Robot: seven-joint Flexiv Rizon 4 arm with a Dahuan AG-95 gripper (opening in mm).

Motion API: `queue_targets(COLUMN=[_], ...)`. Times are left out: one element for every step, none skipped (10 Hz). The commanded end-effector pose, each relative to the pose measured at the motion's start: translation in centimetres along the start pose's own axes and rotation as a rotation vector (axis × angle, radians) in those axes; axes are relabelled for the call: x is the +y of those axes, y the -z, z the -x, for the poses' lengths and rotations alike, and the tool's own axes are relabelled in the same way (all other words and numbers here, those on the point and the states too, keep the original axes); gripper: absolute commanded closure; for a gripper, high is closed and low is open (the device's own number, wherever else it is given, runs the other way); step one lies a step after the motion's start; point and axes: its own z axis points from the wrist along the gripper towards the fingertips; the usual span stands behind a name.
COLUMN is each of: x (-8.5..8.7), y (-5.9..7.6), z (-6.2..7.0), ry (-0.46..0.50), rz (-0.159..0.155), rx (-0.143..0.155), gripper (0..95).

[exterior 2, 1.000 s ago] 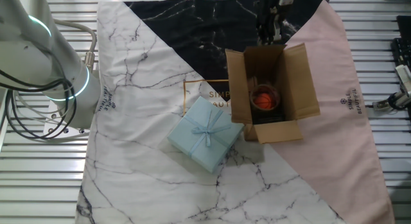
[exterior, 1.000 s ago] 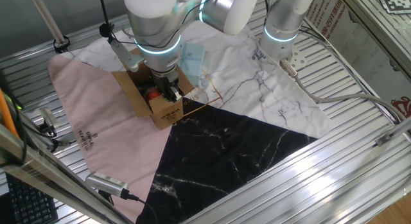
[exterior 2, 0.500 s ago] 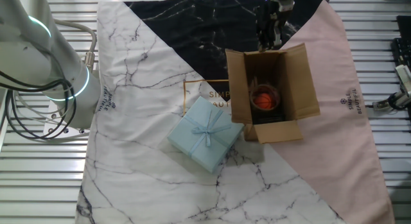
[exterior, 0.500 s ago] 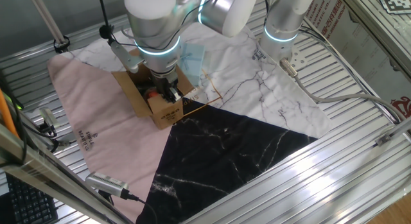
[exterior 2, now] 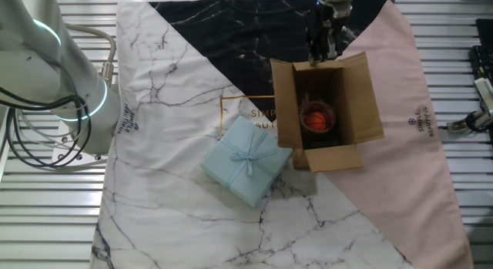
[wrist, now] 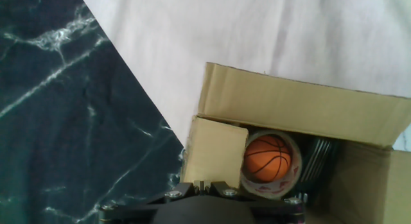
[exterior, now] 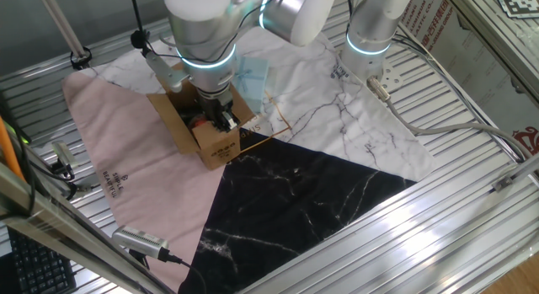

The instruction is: Cover the box

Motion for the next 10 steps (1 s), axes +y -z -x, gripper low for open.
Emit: queue_targets(x=[-0.1, -0.2, -0.3, -0.6, -0.8, -1.2, -1.2, -1.2, -1.2, -1.3], y=[0.0, 0.0, 0.0, 0.0, -0.1, -0.1, -0.1, -0.2, -0.3, -0.5], z=[0.0, 0.0, 0.0, -0.1, -0.1, -0.1, 0.0, 0.0, 0.0, 0.0], ry=[0.003, 0.007, 0.008, 0.012, 0.016, 0.021, 0.020, 0.015, 0.012, 0.012], rz=[0.000, 0.001, 0.001, 0.002, 0.004, 0.008, 0.009, 0.011, 0.015, 0.015], rx=[0.002, 0.002, 0.002, 0.002, 0.001, 0.000, -0.001, -0.004, -0.005, -0.007], gripper=[95.0, 95.0, 95.0, 95.0, 95.0, 95.0, 95.0, 95.0, 95.0, 95.0])
